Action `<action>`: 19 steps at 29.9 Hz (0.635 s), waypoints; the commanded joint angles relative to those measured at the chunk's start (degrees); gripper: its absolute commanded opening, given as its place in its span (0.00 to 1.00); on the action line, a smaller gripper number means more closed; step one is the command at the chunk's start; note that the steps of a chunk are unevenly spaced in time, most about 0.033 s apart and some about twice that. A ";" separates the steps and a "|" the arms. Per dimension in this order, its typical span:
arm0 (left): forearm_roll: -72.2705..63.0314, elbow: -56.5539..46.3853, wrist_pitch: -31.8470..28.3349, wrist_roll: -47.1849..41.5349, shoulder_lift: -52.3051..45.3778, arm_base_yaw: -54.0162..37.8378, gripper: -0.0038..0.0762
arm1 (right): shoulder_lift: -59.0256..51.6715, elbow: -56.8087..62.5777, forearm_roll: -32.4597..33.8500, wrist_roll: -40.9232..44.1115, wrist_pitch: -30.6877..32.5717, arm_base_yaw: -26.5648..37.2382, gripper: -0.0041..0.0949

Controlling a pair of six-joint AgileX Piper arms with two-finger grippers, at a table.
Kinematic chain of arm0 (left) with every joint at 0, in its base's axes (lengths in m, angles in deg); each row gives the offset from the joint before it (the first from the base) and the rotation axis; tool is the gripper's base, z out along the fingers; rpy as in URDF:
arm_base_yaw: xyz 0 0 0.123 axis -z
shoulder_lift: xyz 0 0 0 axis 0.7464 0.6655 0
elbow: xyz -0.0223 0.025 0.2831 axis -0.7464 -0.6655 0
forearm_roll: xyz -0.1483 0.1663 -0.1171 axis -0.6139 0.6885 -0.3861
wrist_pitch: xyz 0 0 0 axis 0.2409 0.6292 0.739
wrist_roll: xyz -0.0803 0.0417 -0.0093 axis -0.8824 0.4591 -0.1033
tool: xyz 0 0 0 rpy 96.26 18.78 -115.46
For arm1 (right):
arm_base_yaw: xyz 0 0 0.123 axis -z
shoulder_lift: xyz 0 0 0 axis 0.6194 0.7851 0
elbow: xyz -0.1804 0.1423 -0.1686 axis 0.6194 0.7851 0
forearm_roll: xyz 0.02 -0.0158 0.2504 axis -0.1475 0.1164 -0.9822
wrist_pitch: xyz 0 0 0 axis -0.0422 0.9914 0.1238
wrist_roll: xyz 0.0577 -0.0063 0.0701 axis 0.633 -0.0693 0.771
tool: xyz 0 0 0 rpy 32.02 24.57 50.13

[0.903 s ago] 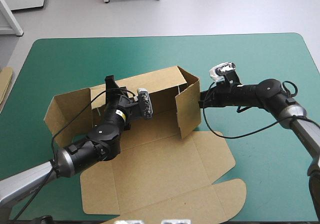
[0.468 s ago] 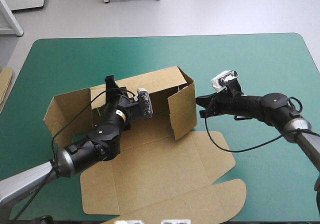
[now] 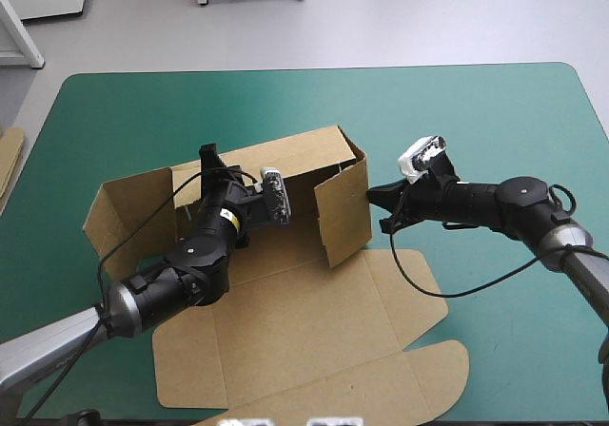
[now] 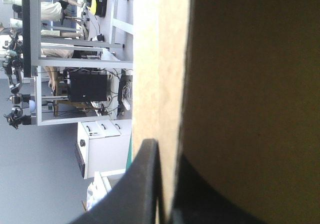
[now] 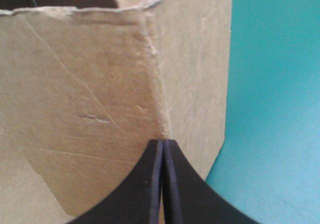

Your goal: Fold the box

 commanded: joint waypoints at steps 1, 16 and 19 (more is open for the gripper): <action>-3.22 0.88 -0.34 -1.38 -1.08 0.09 0.04 | -2.30 -1.13 -2.76 -0.79 3.73 0.05 0.10; -3.22 0.88 -0.34 -1.38 -1.08 0.09 0.04 | -2.08 -1.13 -5.37 -1.91 3.17 0.05 0.58; -3.22 0.88 -0.34 -1.38 -1.08 0.09 0.04 | -2.08 -1.13 -6.88 -3.27 2.68 -0.07 0.59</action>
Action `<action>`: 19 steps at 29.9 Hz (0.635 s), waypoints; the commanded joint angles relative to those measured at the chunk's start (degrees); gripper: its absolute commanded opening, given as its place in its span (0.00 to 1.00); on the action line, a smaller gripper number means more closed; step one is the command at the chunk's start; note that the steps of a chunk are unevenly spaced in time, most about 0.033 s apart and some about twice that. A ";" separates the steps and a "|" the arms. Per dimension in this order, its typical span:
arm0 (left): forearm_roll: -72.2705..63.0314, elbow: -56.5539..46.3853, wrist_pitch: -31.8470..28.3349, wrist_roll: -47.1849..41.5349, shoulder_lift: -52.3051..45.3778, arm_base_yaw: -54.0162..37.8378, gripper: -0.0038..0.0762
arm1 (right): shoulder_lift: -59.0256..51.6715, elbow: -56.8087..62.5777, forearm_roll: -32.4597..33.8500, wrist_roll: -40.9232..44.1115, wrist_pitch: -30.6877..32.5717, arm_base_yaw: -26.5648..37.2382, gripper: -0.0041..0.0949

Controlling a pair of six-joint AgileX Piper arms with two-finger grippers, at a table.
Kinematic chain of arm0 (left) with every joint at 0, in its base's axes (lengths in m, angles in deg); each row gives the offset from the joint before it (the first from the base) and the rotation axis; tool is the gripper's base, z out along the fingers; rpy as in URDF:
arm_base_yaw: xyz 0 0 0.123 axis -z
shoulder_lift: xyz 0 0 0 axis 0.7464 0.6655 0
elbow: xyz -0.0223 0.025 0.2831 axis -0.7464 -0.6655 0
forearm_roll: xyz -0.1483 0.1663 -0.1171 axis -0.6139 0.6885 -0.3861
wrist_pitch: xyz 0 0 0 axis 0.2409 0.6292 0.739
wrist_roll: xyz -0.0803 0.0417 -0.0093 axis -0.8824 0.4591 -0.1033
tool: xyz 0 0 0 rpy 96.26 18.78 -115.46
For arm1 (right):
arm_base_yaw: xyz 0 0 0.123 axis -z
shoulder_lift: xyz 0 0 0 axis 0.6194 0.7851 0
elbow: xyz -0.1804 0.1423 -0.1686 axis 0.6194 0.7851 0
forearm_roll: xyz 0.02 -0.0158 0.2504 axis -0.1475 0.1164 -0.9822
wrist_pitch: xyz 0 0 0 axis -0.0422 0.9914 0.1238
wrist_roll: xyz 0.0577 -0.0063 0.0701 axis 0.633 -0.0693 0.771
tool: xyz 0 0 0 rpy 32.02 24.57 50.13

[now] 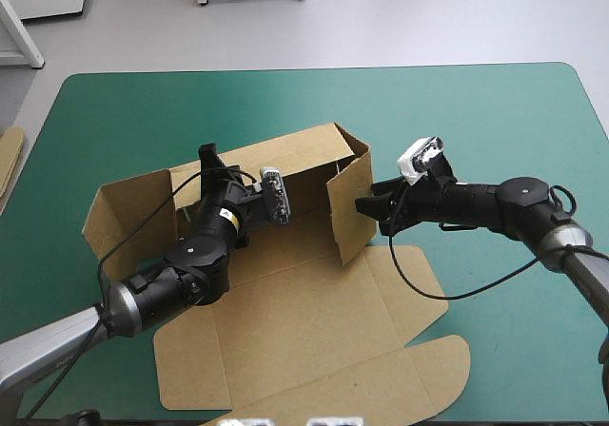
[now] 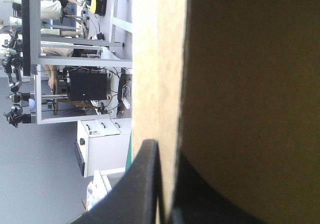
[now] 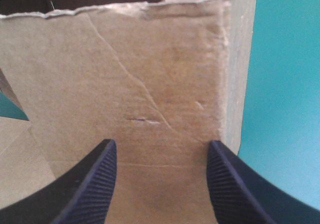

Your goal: Fold the box

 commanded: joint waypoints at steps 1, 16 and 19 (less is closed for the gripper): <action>-3.17 0.88 -0.42 -1.38 -1.08 0.14 0.04 | -2.08 -1.18 -5.40 -2.73 -0.09 -0.35 0.59; -2.92 0.88 -0.29 -1.12 -1.08 0.14 0.04 | 1.58 -1.41 -6.05 -6.79 -9.38 -8.81 0.59; -2.92 0.88 -0.29 -1.12 -1.08 0.14 0.04 | 1.58 -1.41 -6.05 -6.94 -10.82 -8.85 0.59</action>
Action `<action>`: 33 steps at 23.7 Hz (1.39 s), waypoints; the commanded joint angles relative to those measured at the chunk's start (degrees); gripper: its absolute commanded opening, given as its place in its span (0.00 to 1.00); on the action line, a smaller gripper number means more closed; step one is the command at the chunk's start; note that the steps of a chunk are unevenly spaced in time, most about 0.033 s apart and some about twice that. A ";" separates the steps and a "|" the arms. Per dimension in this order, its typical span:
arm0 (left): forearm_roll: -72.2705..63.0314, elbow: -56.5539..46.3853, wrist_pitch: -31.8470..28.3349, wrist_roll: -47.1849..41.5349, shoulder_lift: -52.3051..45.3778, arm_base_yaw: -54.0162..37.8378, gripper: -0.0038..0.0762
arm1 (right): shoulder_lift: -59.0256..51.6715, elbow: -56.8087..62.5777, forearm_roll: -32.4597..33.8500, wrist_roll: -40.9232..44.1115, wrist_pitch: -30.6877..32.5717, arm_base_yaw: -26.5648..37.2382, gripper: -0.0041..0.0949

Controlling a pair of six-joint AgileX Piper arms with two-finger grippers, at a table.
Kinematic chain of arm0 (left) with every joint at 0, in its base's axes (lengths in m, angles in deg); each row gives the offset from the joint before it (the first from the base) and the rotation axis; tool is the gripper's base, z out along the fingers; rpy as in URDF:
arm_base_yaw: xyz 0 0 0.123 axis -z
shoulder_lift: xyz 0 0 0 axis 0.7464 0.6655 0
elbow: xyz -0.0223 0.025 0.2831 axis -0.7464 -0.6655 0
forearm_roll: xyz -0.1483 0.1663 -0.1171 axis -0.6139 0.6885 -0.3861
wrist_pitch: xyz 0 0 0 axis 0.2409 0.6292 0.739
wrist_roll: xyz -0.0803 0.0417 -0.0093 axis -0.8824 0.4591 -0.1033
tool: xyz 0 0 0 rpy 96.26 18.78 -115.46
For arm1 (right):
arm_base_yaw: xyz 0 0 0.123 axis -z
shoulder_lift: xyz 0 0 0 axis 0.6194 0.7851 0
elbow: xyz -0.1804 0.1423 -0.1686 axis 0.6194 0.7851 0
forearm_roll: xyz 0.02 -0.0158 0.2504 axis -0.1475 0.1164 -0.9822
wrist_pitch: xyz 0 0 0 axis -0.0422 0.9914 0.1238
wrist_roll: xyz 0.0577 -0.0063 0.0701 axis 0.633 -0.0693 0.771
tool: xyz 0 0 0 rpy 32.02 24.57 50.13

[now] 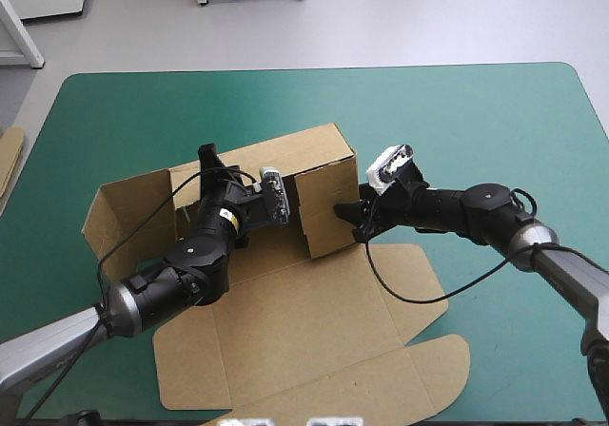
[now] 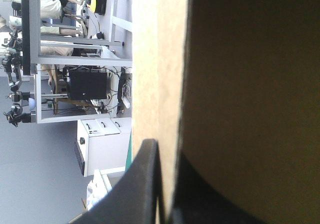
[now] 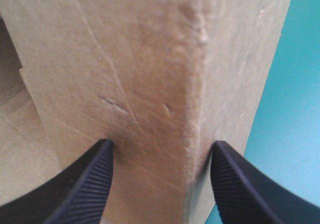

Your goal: Fold the box

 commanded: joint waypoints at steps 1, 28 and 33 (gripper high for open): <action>-2.83 0.88 -0.51 -0.32 -1.08 0.14 0.04 | -1.82 -1.46 -2.30 -0.83 -0.50 -0.31 0.59; 2.52 4.46 0.07 -5.96 -1.34 0.14 0.04 | -1.55 -4.25 -12.88 -11.07 -11.85 -4.56 0.59; 1.62 5.38 0.07 -5.96 -1.34 0.14 0.04 | -1.55 -4.25 -14.12 -11.19 -16.18 -6.79 0.59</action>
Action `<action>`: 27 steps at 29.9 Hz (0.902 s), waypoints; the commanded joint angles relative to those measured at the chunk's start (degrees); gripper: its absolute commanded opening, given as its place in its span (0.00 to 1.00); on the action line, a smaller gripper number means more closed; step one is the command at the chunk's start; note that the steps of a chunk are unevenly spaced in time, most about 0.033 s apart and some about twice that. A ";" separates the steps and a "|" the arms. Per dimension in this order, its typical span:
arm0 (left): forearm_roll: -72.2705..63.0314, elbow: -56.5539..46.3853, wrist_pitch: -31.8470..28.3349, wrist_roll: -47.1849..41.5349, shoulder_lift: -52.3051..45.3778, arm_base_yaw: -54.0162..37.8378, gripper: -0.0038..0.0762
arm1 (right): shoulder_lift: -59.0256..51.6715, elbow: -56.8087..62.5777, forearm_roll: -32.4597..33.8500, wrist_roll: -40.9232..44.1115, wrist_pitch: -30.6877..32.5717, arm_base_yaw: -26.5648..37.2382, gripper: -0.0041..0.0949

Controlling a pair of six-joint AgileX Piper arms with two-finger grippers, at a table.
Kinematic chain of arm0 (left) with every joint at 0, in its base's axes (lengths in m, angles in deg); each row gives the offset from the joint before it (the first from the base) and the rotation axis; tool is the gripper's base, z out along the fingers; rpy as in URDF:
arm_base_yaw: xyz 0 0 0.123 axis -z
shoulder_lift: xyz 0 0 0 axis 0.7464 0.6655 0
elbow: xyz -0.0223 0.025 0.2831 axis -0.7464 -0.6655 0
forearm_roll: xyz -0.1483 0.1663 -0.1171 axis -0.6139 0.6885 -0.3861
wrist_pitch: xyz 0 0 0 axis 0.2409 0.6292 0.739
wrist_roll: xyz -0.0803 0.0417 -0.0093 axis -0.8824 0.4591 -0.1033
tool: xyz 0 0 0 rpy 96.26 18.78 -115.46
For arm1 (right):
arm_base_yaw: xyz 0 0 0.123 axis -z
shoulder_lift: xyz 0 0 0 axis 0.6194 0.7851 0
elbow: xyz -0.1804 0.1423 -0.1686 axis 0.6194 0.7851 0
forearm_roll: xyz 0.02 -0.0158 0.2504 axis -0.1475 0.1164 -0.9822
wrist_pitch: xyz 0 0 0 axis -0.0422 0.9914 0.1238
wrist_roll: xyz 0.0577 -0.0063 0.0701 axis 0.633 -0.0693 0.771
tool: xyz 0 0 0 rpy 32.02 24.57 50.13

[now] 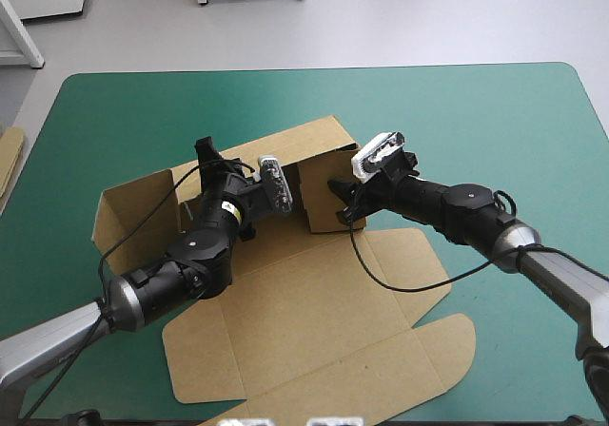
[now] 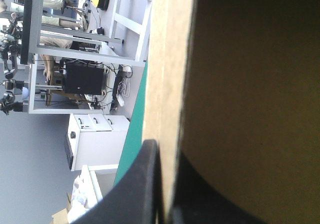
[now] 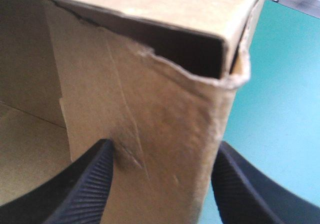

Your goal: Fold the box

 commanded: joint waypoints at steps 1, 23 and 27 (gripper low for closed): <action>0.77 2.37 -0.88 -1.47 -1.83 0.14 0.04 | -1.77 -1.85 -4.08 -1.04 -0.40 -0.76 0.58; 0.44 2.37 -0.50 -1.47 -1.83 0.14 0.04 | 1.57 -2.08 -11.27 -5.05 -1.09 -0.99 0.03; -1.22 2.37 -0.02 -1.35 -1.83 0.14 0.04 | 1.57 -2.08 -11.27 -3.84 -0.87 -0.99 0.03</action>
